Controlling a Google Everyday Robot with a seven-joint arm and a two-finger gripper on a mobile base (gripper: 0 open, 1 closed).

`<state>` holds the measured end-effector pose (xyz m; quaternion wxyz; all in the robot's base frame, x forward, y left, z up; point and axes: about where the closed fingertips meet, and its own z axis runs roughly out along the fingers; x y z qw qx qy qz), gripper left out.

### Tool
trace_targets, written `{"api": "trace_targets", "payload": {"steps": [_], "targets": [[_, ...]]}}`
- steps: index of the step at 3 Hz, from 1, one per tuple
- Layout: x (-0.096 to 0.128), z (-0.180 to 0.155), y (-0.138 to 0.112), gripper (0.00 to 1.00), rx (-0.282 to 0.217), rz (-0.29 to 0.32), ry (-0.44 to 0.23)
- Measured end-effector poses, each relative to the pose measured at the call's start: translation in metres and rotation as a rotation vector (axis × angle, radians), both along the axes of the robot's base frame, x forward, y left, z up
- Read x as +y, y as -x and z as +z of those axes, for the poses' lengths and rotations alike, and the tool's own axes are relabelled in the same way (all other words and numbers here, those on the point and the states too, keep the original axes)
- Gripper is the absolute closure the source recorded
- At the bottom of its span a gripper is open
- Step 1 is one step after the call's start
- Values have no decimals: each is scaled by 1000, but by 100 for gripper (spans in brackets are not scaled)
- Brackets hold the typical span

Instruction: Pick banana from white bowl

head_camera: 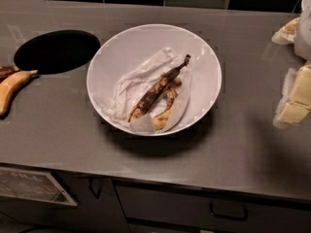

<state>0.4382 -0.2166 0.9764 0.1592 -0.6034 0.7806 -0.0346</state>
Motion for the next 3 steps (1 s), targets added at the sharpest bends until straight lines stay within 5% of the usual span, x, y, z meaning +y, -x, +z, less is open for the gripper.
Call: {"api": "trace_targets", "payload": {"steps": [1, 3], "targets": [[0, 1, 0, 0, -2, 0, 0], [58, 44, -5, 0, -104, 173, 62]]}}
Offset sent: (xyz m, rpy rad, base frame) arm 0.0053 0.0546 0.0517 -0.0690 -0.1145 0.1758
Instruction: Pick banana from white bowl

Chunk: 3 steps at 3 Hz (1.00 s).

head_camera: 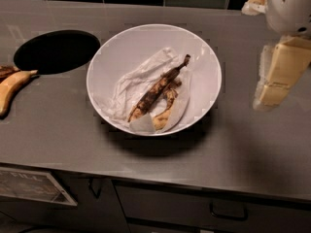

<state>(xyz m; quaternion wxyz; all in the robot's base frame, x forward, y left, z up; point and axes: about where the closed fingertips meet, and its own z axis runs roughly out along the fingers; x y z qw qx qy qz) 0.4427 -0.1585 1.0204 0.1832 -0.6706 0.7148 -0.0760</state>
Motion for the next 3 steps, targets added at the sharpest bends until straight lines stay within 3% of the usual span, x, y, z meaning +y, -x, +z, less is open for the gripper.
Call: {"api": "trace_targets", "payload": {"steps": [2, 3], "targets": [[69, 11, -5, 0, -15, 215, 52], [72, 17, -4, 0, -37, 219, 49]]}}
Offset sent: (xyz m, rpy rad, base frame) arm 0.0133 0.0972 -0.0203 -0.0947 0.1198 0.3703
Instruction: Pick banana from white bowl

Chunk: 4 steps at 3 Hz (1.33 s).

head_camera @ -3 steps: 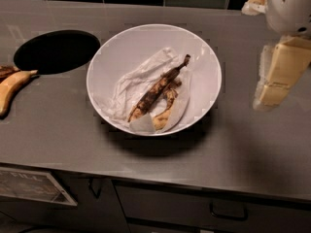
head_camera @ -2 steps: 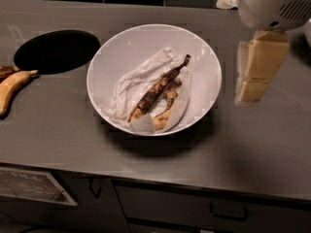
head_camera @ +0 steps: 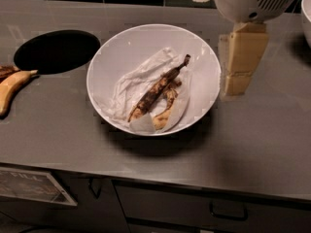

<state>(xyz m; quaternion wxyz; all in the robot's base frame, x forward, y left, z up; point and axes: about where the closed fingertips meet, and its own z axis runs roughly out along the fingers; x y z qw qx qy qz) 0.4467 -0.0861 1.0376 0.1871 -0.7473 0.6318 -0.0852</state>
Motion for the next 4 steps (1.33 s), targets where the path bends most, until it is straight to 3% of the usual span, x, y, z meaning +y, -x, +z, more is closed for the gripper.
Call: {"api": "trace_targets", "payload": {"steps": [1, 3, 4], "targets": [[16, -2, -10, 0, -11, 45, -1], [38, -22, -34, 0, 24, 127, 8], [40, -36, -41, 20, 44, 158, 6]]}}
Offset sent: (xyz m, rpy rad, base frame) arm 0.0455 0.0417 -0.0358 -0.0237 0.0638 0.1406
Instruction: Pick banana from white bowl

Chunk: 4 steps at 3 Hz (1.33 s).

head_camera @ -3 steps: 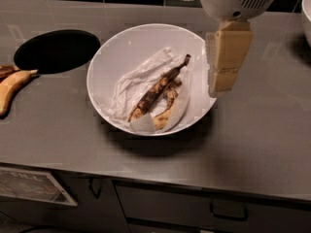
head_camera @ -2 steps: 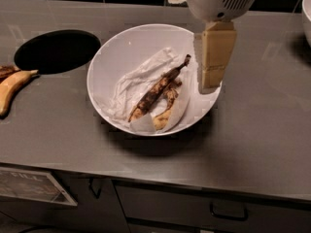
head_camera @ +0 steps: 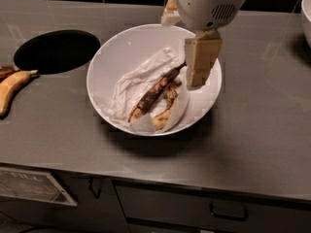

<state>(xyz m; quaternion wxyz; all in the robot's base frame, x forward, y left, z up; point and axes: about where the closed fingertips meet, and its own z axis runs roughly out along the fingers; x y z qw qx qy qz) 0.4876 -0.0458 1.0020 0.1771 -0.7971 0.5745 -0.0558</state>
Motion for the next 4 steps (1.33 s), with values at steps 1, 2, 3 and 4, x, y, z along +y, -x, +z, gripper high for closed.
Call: {"api": "trace_targets", "payload": {"steps": [1, 2, 3, 4], "targets": [[3, -13, -5, 23, 23, 33, 4], [4, -13, -5, 4, 23, 34, 4], [9, -14, -7, 0, 21, 47, 0], [34, -33, -20, 0, 52, 117, 1]]}}
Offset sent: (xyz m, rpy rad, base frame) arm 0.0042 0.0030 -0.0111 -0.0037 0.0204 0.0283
